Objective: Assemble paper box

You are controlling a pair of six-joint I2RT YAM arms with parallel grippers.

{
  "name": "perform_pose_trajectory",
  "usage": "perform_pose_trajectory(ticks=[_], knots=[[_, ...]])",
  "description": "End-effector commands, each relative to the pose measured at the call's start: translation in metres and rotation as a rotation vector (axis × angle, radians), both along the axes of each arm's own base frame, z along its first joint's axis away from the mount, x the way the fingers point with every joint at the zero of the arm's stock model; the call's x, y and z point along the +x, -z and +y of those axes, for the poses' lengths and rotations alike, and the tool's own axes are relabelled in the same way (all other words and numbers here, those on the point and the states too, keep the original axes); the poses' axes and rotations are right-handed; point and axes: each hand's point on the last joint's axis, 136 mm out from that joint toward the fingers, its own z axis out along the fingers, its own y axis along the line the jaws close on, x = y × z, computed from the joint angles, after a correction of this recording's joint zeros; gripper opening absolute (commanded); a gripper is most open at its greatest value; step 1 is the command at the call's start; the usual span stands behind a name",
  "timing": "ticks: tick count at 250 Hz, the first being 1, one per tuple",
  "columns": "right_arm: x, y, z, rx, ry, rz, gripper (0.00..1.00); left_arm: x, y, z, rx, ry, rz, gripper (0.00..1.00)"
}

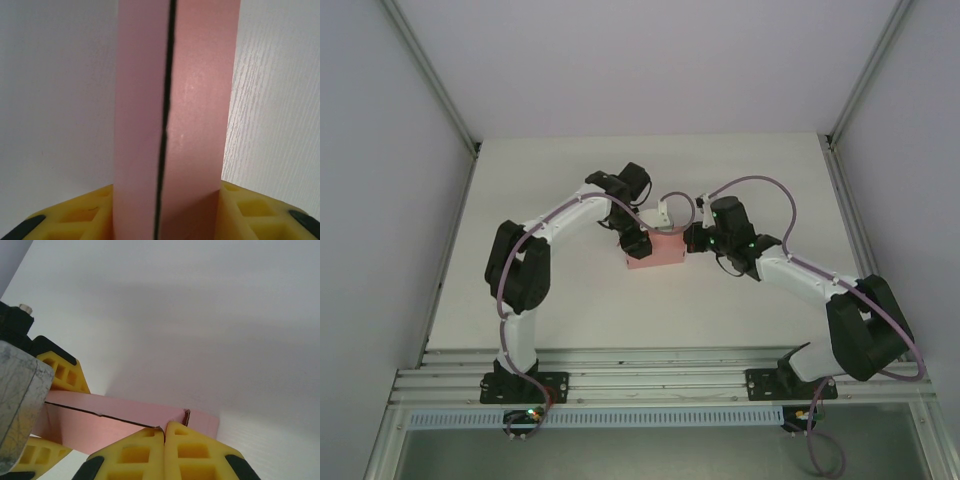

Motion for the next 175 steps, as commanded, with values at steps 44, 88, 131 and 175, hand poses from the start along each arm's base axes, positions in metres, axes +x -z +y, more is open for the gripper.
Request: perform_pose_trajectory(ticks=[44,88,131,175], knots=[[-0.018,0.018,0.010,-0.034,-0.064,0.027,0.00,0.014,-0.010,-0.015,-0.068,-0.016,-0.072,0.48],[-0.016,0.023,0.010,-0.042,-0.040,0.030,0.00,0.015,-0.023,-0.020,-0.111,-0.022,-0.100,0.58],[-0.016,0.019,0.012,-0.057,-0.034,0.006,0.00,0.016,-0.034,-0.019,-0.126,-0.040,-0.125,0.71],[-0.018,0.024,0.009,-0.091,-0.016,0.013,0.00,0.012,-0.052,-0.016,-0.174,-0.063,-0.164,0.85]])
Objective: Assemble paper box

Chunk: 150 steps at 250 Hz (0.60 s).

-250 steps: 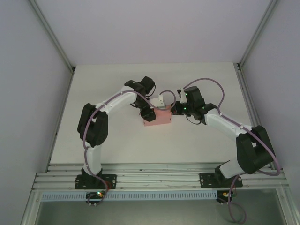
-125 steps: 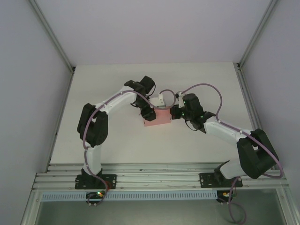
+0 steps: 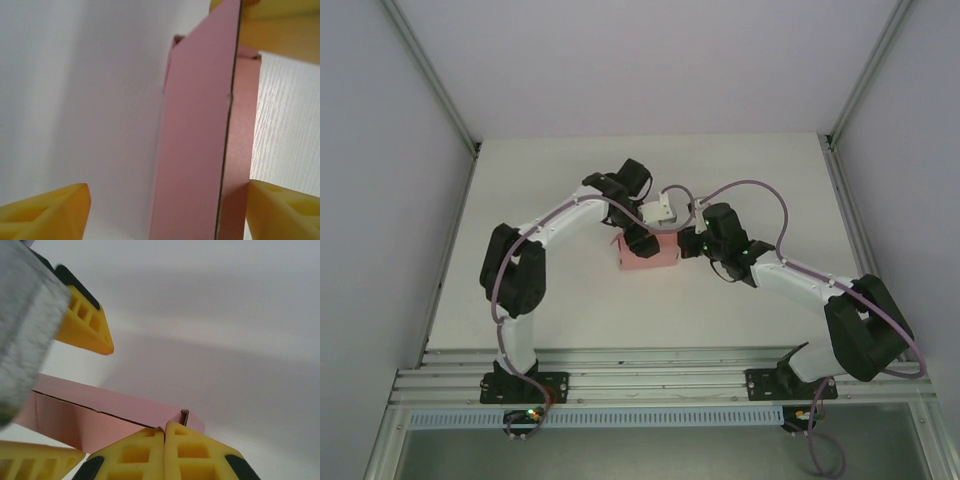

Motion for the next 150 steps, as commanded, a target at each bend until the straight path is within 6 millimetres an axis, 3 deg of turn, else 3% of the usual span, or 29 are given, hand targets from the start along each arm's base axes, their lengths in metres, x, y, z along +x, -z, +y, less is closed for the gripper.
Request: perform_pose_trajectory(ticks=[1,11,19,56,97,121,150], knots=[[-0.012,0.024,-0.006,-0.056,0.016,0.068,0.00,-0.004,-0.033,-0.003,-0.081,-0.017,-0.061,0.86],[-0.013,0.024,-0.005,-0.059,0.016,0.063,0.00,-0.006,-0.035,-0.001,-0.091,-0.027,-0.070,0.98],[-0.013,0.022,-0.005,-0.061,0.015,0.057,0.00,-0.008,-0.036,0.001,-0.098,-0.040,-0.074,1.00],[-0.014,0.021,-0.001,-0.080,0.017,0.045,0.00,-0.010,-0.041,0.016,-0.112,-0.163,-0.097,1.00],[-0.014,0.023,0.000,-0.124,0.044,0.052,0.00,-0.005,-0.051,0.058,-0.063,-0.472,-0.149,1.00],[-0.014,0.024,-0.003,-0.159,0.091,0.064,0.00,-0.013,-0.050,0.084,-0.044,-0.623,-0.150,0.99],[-0.016,0.027,-0.002,-0.184,0.119,0.081,0.00,-0.031,-0.052,0.100,-0.060,-0.700,-0.121,0.92]])
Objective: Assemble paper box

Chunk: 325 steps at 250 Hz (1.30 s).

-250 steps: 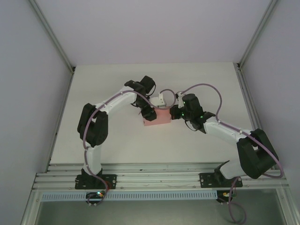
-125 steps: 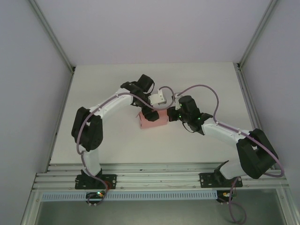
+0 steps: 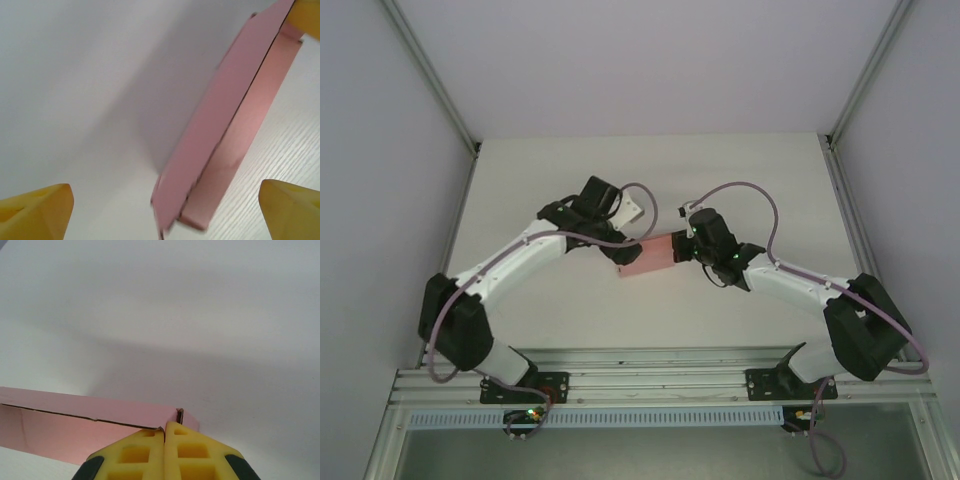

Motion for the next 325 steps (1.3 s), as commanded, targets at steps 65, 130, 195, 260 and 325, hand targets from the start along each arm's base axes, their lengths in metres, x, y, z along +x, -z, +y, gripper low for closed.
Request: perform_pose_trajectory(ticks=[65,130,195,260,325], knots=[[-0.012,0.031,-0.008,-0.128,0.127,0.140,0.00,-0.019,-0.002,0.031,-0.040,-0.235,0.035,0.67],[-0.014,0.029,-0.003,-0.120,0.121,0.149,0.00,-0.014,0.010,0.028,0.027,-0.230,0.048,0.59],[-0.016,0.031,-0.002,-0.132,0.099,0.153,0.00,0.005,0.006,0.027,-0.003,-0.226,0.045,0.56],[-0.017,0.030,0.000,-0.138,0.087,0.148,0.00,0.015,0.016,0.026,-0.019,-0.222,0.099,0.46],[-0.017,0.032,0.001,-0.148,0.083,0.152,0.00,0.020,0.020,0.022,-0.030,-0.219,0.100,0.37]])
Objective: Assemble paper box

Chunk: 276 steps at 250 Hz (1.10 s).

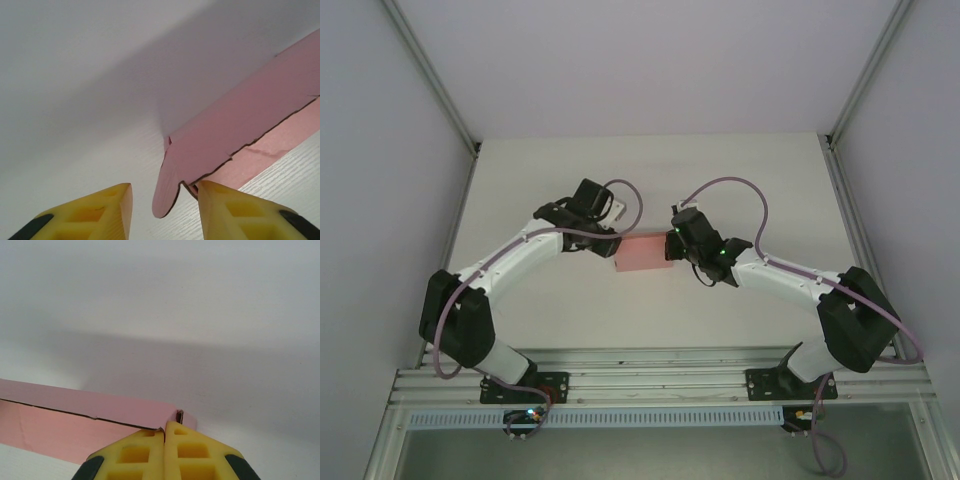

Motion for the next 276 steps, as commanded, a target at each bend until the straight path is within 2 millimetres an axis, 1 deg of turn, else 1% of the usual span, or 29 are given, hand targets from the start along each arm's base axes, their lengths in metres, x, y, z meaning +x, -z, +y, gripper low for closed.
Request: perform_pose_trajectory(ticks=[1,24,65,79,97,114,141,163,194,216,224,276], knots=[[-0.017,0.032,-0.007,-0.094,-0.019,0.110,0.00,0.007,-0.008,-0.006,-0.028,0.012,-0.015,0.36],[-0.018,0.034,-0.006,-0.097,-0.024,0.114,0.00,0.008,-0.007,-0.009,-0.031,0.018,-0.009,0.32],[-0.018,0.034,-0.007,-0.108,-0.018,0.119,0.00,0.008,-0.006,-0.012,-0.037,0.018,0.011,0.09],[-0.019,0.033,-0.007,-0.115,-0.019,0.116,0.00,0.007,-0.006,-0.011,-0.038,0.006,0.018,0.03],[-0.018,0.033,-0.007,-0.131,-0.011,0.113,0.00,0.006,-0.008,-0.009,-0.042,-0.029,0.029,0.03],[-0.019,0.035,-0.005,-0.144,-0.015,0.118,0.00,0.002,-0.003,-0.012,-0.066,-0.048,0.072,0.02],[-0.020,0.039,-0.004,-0.171,-0.006,0.121,0.00,-0.002,0.005,-0.007,-0.077,-0.137,0.137,0.02],[-0.021,0.041,-0.005,-0.184,0.007,0.122,0.00,-0.006,0.010,-0.014,-0.129,-0.168,0.204,0.05],[-0.021,0.041,-0.005,-0.183,0.010,0.115,0.00,-0.008,0.003,-0.026,-0.197,-0.177,0.260,0.03],[-0.022,0.040,-0.006,-0.185,0.017,0.113,0.00,-0.004,-0.002,-0.023,-0.207,-0.236,0.249,0.04],[-0.023,0.039,-0.005,-0.183,0.015,0.111,0.00,-0.004,-0.001,-0.021,-0.207,-0.255,0.257,0.05],[-0.024,0.042,-0.005,-0.183,0.014,0.118,0.00,-0.005,0.003,-0.025,-0.250,-0.300,0.294,0.06]])
